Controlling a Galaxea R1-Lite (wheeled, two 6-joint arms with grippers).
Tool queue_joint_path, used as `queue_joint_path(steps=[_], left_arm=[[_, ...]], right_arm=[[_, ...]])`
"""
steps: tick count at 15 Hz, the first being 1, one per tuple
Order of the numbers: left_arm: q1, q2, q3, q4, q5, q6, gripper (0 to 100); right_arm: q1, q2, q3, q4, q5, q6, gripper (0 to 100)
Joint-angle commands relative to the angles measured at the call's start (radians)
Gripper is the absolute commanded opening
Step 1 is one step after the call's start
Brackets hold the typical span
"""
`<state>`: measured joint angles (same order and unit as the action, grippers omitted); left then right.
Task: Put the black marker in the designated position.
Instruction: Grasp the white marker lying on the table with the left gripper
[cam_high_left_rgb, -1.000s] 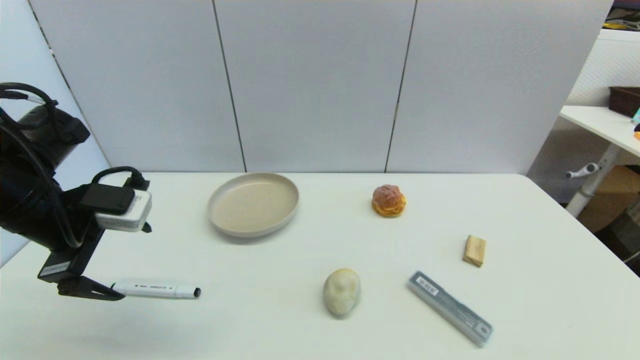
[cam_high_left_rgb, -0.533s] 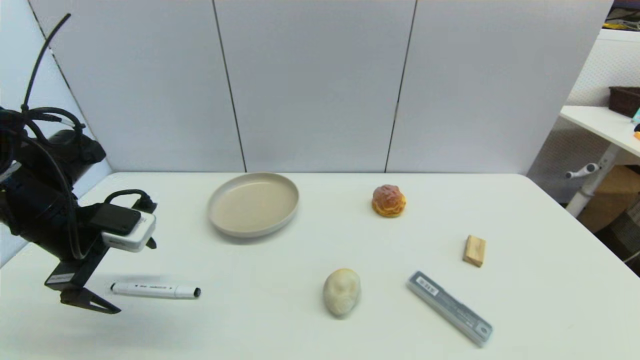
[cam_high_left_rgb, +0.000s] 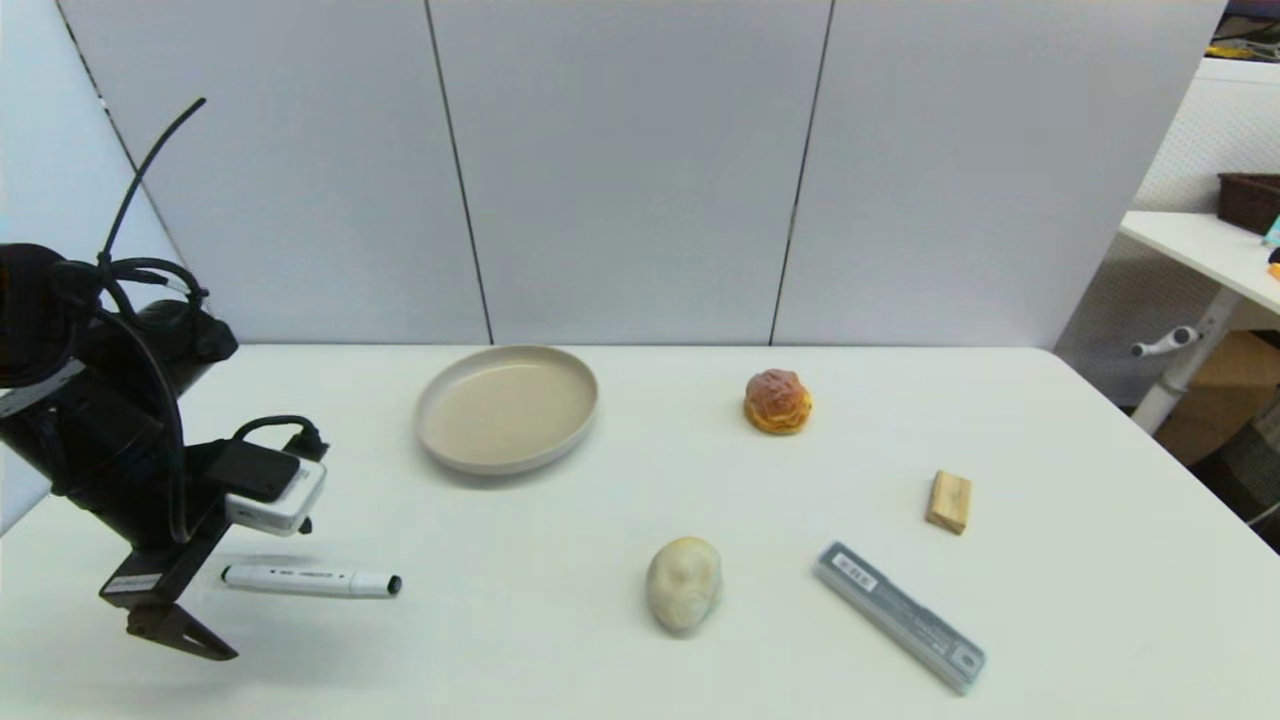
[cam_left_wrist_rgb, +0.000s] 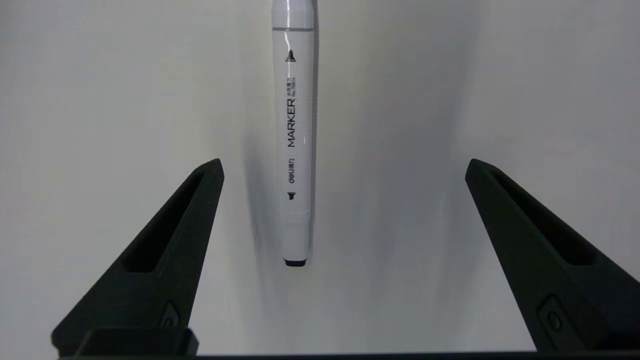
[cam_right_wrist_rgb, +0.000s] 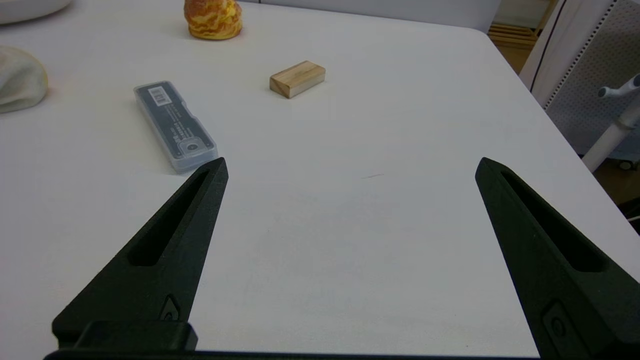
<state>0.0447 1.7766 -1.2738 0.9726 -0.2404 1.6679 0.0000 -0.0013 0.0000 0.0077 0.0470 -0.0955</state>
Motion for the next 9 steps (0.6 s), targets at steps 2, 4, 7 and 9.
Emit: queue_joint_path(steps=[2,4,7,9], left_arm=[[0.000,0.017,0.002,0.000,0.001,0.007,100],[0.000,0.026,0.008,0.000,0.016,0.004,100],[-0.003,0.030,0.011,-0.008,0.041,0.001,100],[-0.003,0.030,0.031,-0.052,0.043,-0.002,100]], right_arm=[[0.000,-0.002,0.000,0.000,0.001,-0.001,100],[0.000,0.001,0.000,0.000,0.001,-0.001,100],[0.000,0.001,0.000,0.000,0.001,-0.001,100],[0.000,0.001,0.000,0.000,0.001,-0.001,100]])
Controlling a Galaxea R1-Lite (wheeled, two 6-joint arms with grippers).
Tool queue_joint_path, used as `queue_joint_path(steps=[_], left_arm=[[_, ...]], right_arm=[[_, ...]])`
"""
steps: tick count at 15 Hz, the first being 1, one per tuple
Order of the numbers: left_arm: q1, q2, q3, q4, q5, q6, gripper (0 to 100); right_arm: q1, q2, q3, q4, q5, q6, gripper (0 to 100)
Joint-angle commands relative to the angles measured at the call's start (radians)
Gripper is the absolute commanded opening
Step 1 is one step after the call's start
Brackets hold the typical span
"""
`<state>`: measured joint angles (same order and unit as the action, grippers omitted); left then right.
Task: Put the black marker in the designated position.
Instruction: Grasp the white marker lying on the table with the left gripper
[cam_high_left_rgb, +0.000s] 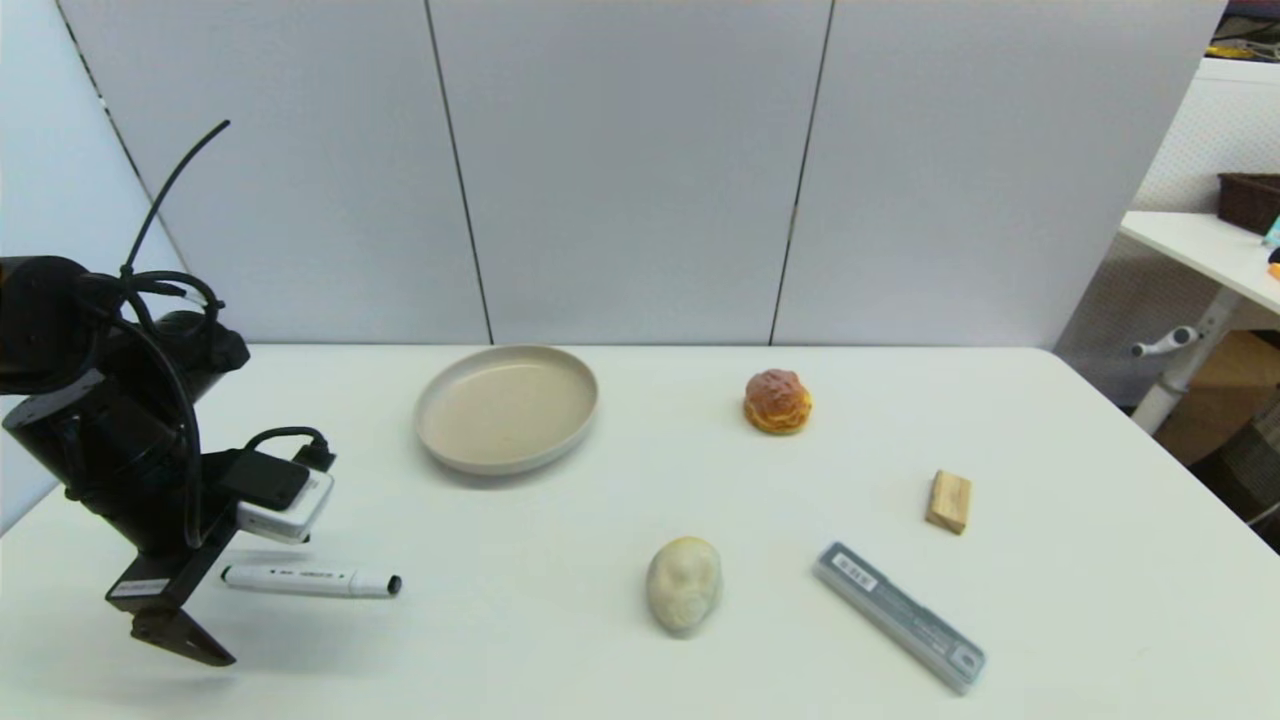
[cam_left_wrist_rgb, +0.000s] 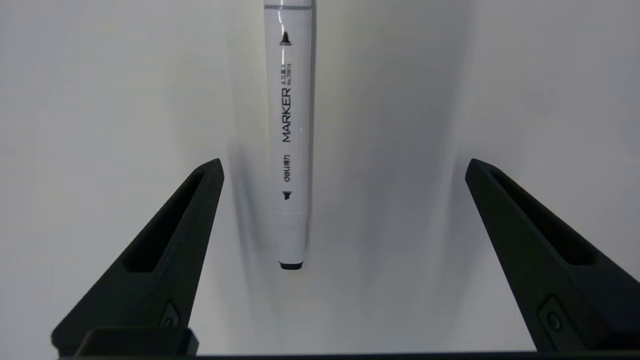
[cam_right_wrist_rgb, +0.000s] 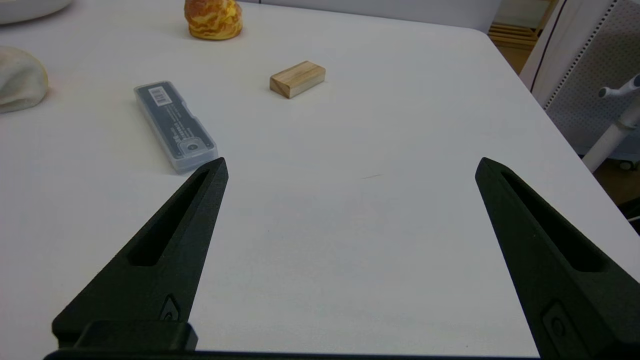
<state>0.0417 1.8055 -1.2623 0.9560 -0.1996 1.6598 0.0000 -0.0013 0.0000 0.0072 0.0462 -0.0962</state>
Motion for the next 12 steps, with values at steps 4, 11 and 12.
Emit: queue_joint_path(steps=[4,11,12], left_arm=[[-0.003,0.000,0.032,-0.054,0.014,0.005,100],[-0.013,0.001,0.040,-0.074,0.017,0.000,100],[-0.016,0.003,0.041,-0.077,0.017,0.000,100]], right_arm=[[0.000,0.001,0.000,0.000,0.000,0.000,100],[0.000,0.001,0.000,0.000,0.000,0.000,100],[0.000,0.001,0.000,0.000,0.001,0.000,100]])
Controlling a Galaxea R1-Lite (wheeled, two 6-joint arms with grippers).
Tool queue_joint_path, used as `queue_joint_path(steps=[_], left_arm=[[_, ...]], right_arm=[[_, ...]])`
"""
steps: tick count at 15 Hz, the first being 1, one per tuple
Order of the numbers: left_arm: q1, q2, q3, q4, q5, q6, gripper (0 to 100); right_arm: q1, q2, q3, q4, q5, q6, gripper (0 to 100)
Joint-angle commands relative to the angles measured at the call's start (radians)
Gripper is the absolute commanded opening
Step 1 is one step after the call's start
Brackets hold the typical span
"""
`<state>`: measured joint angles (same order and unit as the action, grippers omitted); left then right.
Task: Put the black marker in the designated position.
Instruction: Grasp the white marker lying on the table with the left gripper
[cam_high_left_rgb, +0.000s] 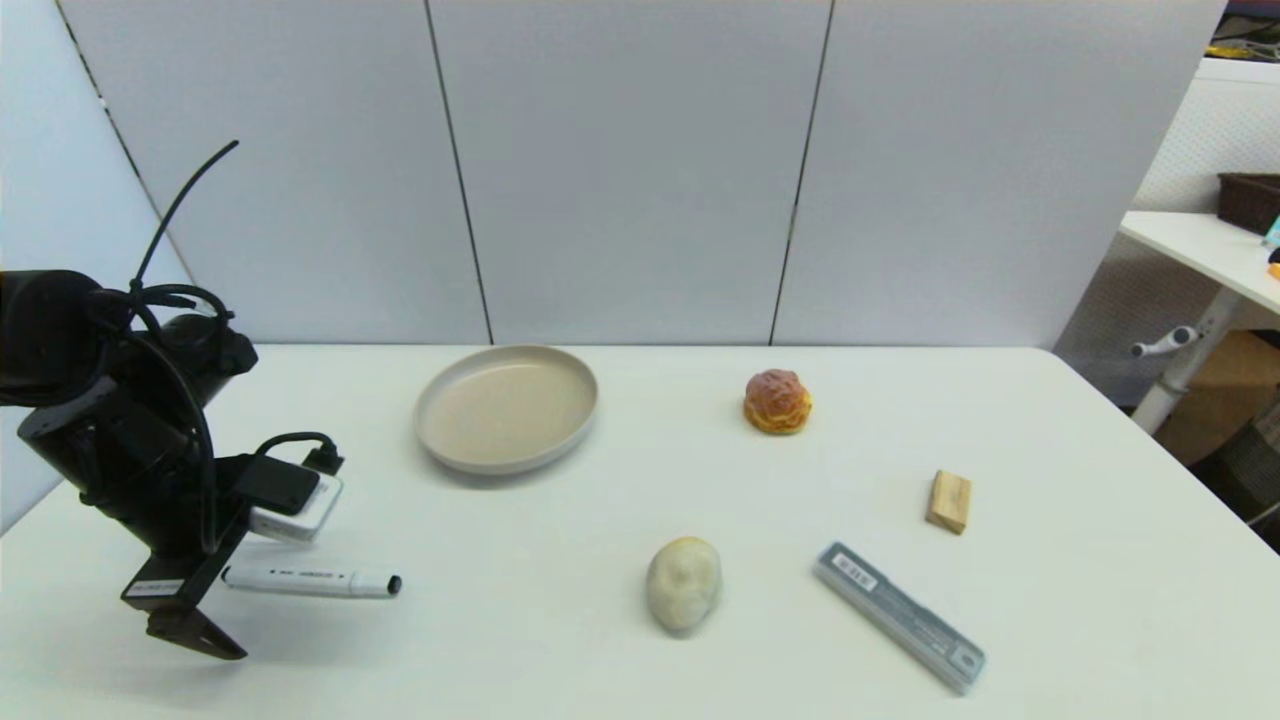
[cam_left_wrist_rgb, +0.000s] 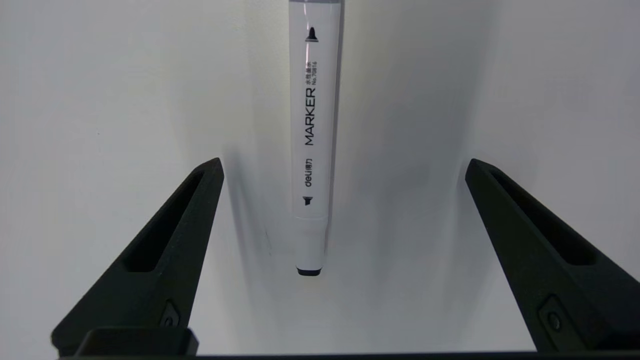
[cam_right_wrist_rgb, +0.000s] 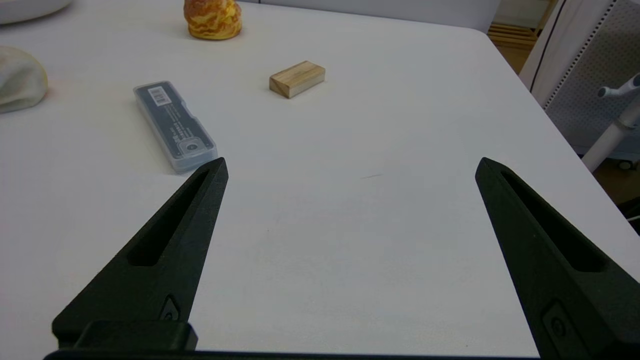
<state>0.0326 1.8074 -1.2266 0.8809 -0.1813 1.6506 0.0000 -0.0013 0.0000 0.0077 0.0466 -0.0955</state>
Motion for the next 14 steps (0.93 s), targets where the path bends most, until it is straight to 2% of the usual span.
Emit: queue_joint_path(steps=[1,8,9,14], left_arm=[[-0.006,0.004,0.006,-0.002,-0.001,0.008,100],[-0.020,0.018,0.006,-0.003,-0.001,-0.012,100],[-0.022,0.020,0.006,-0.003,-0.001,-0.012,0],[-0.025,0.032,0.006,-0.003,0.003,-0.012,0]], right_arm=[[0.000,-0.002,0.000,0.000,-0.001,-0.001,100],[0.000,0.001,0.000,0.000,0.001,-0.001,100],[0.000,-0.002,0.000,0.000,0.001,-0.001,100],[0.000,-0.002,0.000,0.000,0.001,-0.001,100]])
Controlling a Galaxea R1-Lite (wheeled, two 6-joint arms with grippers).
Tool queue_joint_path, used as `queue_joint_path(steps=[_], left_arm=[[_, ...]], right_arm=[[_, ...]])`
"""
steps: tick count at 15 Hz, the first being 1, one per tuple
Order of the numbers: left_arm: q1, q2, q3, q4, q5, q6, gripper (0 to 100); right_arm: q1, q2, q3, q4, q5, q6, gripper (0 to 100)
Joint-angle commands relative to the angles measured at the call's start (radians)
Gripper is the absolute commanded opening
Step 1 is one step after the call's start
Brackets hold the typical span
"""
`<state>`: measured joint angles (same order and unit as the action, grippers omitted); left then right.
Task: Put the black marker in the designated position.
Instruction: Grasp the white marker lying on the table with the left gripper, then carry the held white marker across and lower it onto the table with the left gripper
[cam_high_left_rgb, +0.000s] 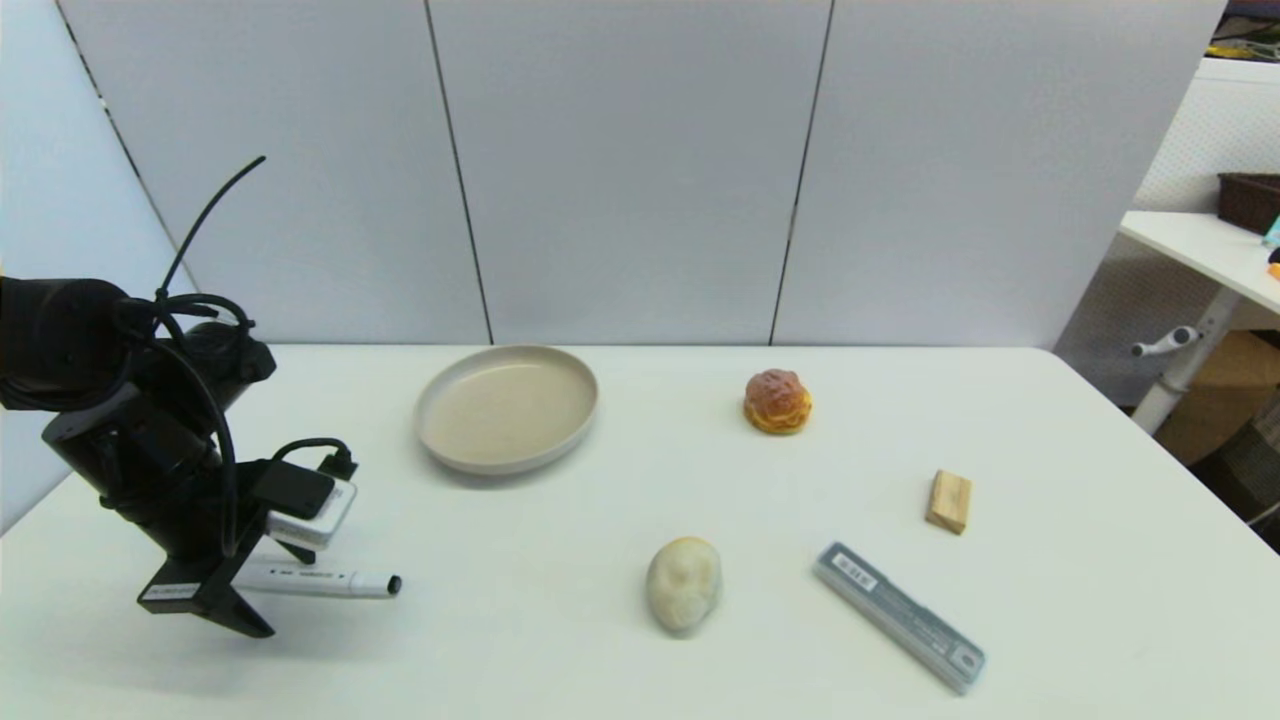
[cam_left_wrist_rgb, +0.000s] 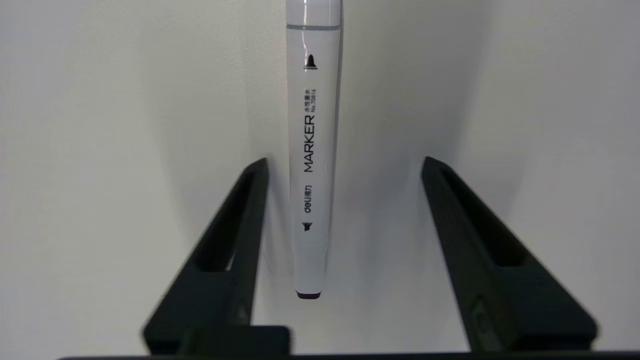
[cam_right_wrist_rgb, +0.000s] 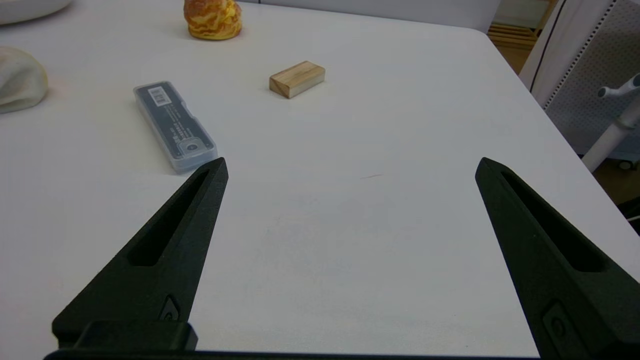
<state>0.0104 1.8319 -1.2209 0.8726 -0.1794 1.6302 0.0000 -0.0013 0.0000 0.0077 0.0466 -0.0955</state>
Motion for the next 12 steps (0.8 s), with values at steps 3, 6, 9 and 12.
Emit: queue_joint_path(steps=[3,6,9,12], left_arm=[[-0.003,0.017,0.000,0.005,0.003,0.008,0],[-0.003,0.007,0.000,0.005,0.003,0.005,0],[-0.021,-0.037,-0.011,0.006,-0.009,-0.003,0],[-0.073,-0.126,-0.078,0.011,-0.020,-0.067,0]], right_arm=[[0.000,-0.002,0.000,0.000,0.001,-0.001,100],[0.000,-0.002,0.000,0.000,0.001,-0.001,100],[0.000,-0.002,0.000,0.000,0.001,-0.001,100],[0.000,0.001,0.000,0.000,0.001,-0.001,100]])
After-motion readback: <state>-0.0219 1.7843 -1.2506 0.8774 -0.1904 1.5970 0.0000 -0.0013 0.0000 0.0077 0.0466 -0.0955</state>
